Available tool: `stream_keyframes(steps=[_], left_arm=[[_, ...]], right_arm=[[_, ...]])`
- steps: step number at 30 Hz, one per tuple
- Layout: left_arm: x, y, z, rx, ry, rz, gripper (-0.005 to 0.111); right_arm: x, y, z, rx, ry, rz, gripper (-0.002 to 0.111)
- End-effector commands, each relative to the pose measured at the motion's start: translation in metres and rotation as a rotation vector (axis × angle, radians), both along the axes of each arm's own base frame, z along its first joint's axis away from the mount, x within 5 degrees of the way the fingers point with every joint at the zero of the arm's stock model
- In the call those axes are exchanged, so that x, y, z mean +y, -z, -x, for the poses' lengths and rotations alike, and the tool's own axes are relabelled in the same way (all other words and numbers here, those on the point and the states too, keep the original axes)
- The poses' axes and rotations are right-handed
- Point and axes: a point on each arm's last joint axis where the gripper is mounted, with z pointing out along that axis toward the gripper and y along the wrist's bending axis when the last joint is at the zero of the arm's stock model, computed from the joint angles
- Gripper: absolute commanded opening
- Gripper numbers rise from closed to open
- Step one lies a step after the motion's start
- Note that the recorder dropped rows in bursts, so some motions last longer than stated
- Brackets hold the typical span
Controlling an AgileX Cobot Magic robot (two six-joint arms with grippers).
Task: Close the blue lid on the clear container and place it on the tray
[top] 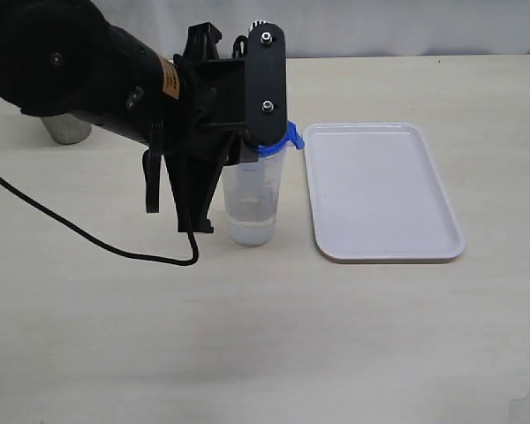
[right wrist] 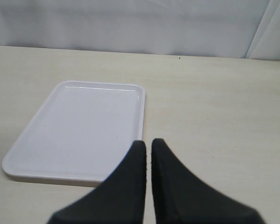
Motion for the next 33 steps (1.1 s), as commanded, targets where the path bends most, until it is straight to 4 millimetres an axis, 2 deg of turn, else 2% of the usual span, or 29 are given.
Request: stream_keyframes(steps=[1, 33], left_arm=[[-0.0016, 0.0026, 0.0004, 0.019, -0.006, 0.006, 0.000], [-0.0024, 0.0034, 0.0030, 0.065, -0.022, 0.025, 0.000]], right_arm=[[-0.0001, 0.0009, 0.0002, 0.001, 0.003, -0.004, 0.004], [-0.0001, 0.0009, 0.0002, 0.001, 0.003, -0.004, 0.004]])
